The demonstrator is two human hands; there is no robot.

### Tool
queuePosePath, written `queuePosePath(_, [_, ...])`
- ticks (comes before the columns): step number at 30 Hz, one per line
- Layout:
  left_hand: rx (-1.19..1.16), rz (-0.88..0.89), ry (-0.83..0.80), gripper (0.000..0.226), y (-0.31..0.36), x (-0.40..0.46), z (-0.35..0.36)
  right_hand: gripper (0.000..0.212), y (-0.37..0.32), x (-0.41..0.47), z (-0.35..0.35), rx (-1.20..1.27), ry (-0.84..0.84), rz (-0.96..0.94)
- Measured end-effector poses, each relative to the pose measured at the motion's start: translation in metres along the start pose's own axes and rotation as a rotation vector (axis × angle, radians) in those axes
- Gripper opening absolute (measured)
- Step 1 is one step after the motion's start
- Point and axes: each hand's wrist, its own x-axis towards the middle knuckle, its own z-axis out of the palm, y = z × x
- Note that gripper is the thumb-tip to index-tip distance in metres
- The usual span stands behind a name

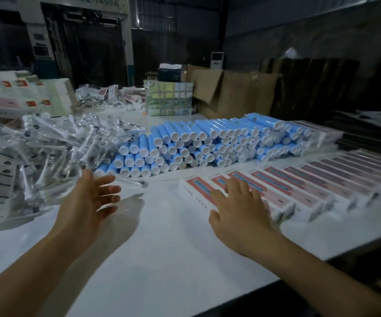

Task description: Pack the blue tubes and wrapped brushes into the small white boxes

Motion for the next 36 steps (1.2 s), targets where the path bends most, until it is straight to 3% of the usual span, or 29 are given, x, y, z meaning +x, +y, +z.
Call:
queuePosePath(5, [0.04, 0.004, -0.052, 0.042, -0.002, -0.002, 0.002, 0.041, 0.019, 0.001, 0.004, -0.045, -0.024, 0.077])
queuePosePath(9, [0.165, 0.075, -0.063, 0.017, -0.005, -0.005, 0.005, 0.043, 0.017, 0.007, -0.005, -0.11, -0.043, 0.046])
queuePosePath(11, [0.312, 0.131, -0.093, 0.018, -0.009, -0.007, 0.008, 0.037, 0.006, 0.015, -0.012, -0.066, 0.062, -0.027])
queuePosePath(13, [0.533, 0.189, -0.166, 0.024, -0.013, -0.011, 0.011, 0.018, -0.015, 0.024, -0.018, 0.128, 0.193, -0.155])
queuePosePath(17, [0.909, 0.275, -0.293, 0.021, -0.016, -0.014, 0.017, 0.015, -0.06, 0.05, -0.013, 0.368, 0.165, -0.313])
queuePosePath(23, [0.872, 0.256, -0.331, 0.023, -0.014, -0.016, 0.016, 0.016, -0.088, 0.071, 0.021, 0.42, -0.021, -0.293])
queuePosePath(28, [0.914, 0.239, -0.351, 0.027, -0.013, -0.015, 0.014, 0.027, -0.082, 0.074, 0.03, 0.58, -0.032, -0.305])
queuePosePath(33, [0.919, 0.259, -0.345, 0.014, 0.003, -0.022, 0.01, 0.026, -0.082, 0.074, 0.034, 0.578, -0.025, -0.325])
queuePosePath(36, [1.032, 0.379, -0.211, 0.014, 0.036, -0.014, -0.007, 0.025, -0.083, 0.073, 0.035, 0.591, -0.008, -0.338])
